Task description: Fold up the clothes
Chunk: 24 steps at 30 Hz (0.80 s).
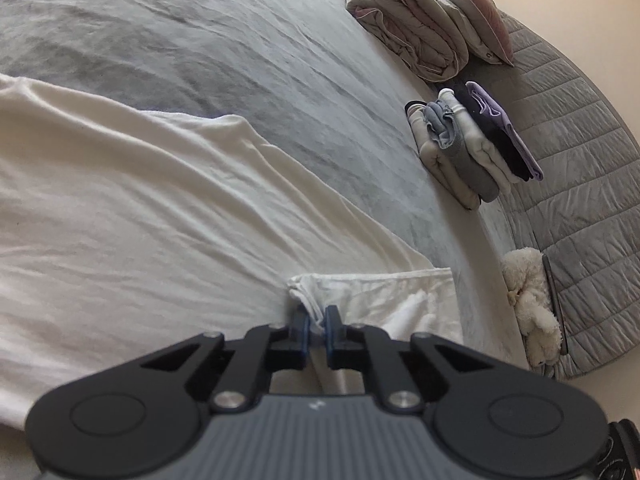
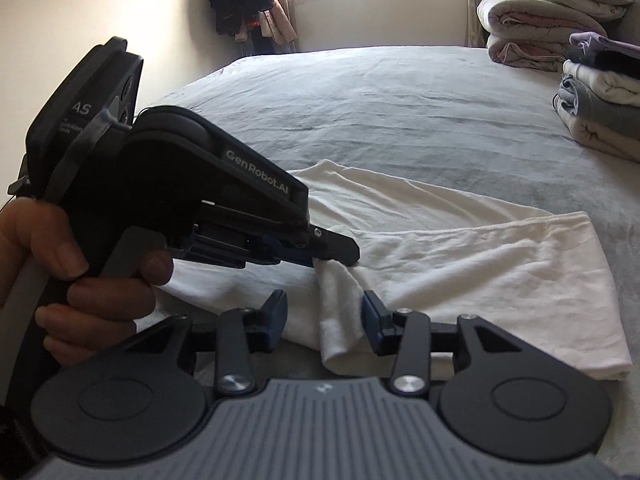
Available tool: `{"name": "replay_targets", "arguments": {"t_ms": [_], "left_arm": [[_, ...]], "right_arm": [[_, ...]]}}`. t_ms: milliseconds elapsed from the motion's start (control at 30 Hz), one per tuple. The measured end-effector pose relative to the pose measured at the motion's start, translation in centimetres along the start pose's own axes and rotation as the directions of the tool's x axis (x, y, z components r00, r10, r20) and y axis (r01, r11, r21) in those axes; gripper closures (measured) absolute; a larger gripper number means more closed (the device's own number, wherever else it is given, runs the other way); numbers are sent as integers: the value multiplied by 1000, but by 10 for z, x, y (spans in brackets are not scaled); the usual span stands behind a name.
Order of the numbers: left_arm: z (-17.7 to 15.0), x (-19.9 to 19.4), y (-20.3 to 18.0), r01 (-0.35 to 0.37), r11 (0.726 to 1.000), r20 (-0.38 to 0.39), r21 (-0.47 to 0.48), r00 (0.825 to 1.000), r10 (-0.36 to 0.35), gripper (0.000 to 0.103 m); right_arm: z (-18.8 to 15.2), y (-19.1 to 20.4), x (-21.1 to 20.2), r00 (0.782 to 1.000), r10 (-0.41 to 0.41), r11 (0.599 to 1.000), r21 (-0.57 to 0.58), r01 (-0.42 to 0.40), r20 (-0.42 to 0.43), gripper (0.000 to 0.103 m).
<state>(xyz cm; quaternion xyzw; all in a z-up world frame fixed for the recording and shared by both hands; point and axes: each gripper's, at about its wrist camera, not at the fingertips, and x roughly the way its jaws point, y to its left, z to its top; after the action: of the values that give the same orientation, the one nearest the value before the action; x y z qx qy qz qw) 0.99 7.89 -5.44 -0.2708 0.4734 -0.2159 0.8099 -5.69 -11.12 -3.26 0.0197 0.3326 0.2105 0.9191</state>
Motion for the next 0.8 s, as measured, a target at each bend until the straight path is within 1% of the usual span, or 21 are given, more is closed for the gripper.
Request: {"name": "replay_targets", "arguments": {"t_ms": [67,100,133,200,300,467,600,800], "left_arm": [[0,-1,-1,-5,1000,-5,11,1000,5,96],[-1,0,-1,-10,1000,-7,17,1000,10,96],[-1,1,-3,-16,1000,-10,27,1000,17,96],[-1,2,-6,-39,998,-4,49,999,39,99],[2,-5,-13,-62,994,42,90,997,58,100],[16,-24,-12,-58,990,97,125,994,46,100],[27,-44,5,-93,989,152,117,986,74,100],[39,-73,39,-156,984,204,89,970,135,100]], "right_arm": [[-1,-1,0,1000,3,1000,7,-3,3,70],[0,-3,0,1000,8,1000,26,-8,4,86],[1,-5,-1,1000,13,999,45,-13,5,94],[4,-9,-1,1000,24,996,84,-24,7,96],[8,-14,-1,999,41,989,140,-43,12,96],[29,-6,2,993,115,972,200,-121,39,97],[46,13,15,983,176,962,203,-183,54,97],[55,48,46,968,247,951,182,-251,49,97]]}}
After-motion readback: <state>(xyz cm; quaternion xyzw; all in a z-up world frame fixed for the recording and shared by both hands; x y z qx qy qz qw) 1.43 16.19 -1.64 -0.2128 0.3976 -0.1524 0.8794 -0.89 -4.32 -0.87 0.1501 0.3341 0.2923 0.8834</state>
